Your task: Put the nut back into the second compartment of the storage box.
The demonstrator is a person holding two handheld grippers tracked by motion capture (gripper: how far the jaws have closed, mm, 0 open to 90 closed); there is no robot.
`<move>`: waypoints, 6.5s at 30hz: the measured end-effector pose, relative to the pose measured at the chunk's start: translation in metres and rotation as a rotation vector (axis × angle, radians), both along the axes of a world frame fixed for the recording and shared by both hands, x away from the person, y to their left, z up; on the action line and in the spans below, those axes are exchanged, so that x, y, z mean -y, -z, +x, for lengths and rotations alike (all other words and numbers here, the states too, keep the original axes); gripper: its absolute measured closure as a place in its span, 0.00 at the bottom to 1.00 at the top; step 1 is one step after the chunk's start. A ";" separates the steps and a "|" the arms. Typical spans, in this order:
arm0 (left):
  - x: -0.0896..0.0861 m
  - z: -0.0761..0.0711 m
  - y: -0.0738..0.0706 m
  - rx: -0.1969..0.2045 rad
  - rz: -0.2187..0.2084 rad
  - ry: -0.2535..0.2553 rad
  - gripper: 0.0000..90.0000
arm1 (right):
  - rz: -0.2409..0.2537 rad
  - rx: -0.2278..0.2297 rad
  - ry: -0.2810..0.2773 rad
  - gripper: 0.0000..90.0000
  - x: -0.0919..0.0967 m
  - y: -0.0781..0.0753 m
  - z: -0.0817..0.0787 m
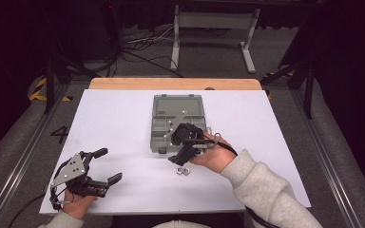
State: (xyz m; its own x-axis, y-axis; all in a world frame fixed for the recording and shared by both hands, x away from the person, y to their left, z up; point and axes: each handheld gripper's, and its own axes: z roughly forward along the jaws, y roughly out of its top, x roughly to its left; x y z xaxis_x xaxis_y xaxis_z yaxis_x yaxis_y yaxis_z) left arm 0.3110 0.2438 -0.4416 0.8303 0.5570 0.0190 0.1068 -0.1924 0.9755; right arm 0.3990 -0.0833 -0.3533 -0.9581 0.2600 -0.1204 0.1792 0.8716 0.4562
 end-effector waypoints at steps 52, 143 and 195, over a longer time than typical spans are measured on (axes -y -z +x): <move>-0.001 -0.001 0.000 -0.003 -0.012 -0.011 0.05 | -0.123 -0.034 -0.032 0.78 -0.014 -0.005 0.012; -0.002 -0.001 0.000 -0.003 -0.015 -0.010 0.05 | 0.061 0.064 0.206 0.25 -0.001 -0.012 0.086; 0.000 -0.001 0.000 -0.007 -0.002 -0.011 0.05 | -0.102 -0.112 -0.015 0.56 0.024 0.066 -0.018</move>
State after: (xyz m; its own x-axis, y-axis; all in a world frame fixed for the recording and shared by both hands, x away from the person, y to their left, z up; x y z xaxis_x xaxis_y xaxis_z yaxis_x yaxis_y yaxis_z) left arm 0.3101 0.2438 -0.4420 0.8243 0.5660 0.0120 0.1159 -0.1895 0.9750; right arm 0.3813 -0.1069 -0.4196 -0.9706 0.2379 -0.0376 0.2110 0.9152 0.3432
